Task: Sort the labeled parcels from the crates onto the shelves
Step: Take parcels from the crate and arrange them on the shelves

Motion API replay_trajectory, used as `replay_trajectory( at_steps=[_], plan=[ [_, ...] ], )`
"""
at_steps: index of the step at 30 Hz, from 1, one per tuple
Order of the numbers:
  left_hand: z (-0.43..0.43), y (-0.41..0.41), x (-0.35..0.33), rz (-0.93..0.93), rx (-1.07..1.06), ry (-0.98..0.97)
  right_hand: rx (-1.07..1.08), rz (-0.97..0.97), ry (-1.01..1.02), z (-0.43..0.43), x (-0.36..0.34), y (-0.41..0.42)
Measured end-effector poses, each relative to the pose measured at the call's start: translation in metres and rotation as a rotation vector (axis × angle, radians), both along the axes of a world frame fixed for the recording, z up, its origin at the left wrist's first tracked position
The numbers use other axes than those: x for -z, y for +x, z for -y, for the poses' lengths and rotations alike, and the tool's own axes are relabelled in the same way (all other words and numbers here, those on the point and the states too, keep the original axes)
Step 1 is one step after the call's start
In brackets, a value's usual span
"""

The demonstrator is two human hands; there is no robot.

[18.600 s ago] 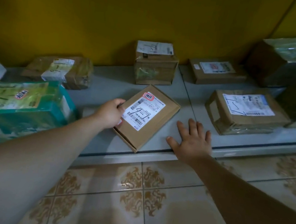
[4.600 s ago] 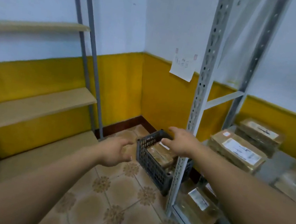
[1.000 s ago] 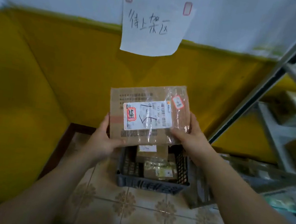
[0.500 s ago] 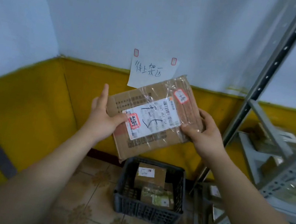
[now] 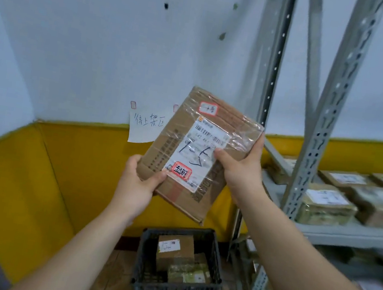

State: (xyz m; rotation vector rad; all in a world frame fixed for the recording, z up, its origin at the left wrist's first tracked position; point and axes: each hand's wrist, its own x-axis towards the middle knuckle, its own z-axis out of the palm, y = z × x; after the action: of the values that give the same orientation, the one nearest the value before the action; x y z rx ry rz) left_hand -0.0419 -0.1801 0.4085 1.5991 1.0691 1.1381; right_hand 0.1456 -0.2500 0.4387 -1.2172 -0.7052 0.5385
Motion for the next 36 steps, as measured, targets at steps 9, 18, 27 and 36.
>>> replay_trajectory(
  at_steps=[9, 18, 27, 36],
  plan=[
    [0.088, 0.01, -0.012, -0.126, 0.345, 0.185, 0.329, 0.192, -0.017, 0.106, -0.002, -0.005],
    [0.201, 0.108, -0.024, -0.183, 0.739, 0.238, 0.498, 0.214, -0.126, 0.267, 0.008, 0.067],
    [0.406, 0.287, -0.019, -0.134, 0.982, 0.18, 0.784, 0.189, -0.284, 0.503, 0.008, 0.196],
    [0.533, 0.429, -0.008, -0.127, 1.162, 0.018, 0.894, 0.192, -0.411, 0.645, 0.004, 0.305]
  ],
)
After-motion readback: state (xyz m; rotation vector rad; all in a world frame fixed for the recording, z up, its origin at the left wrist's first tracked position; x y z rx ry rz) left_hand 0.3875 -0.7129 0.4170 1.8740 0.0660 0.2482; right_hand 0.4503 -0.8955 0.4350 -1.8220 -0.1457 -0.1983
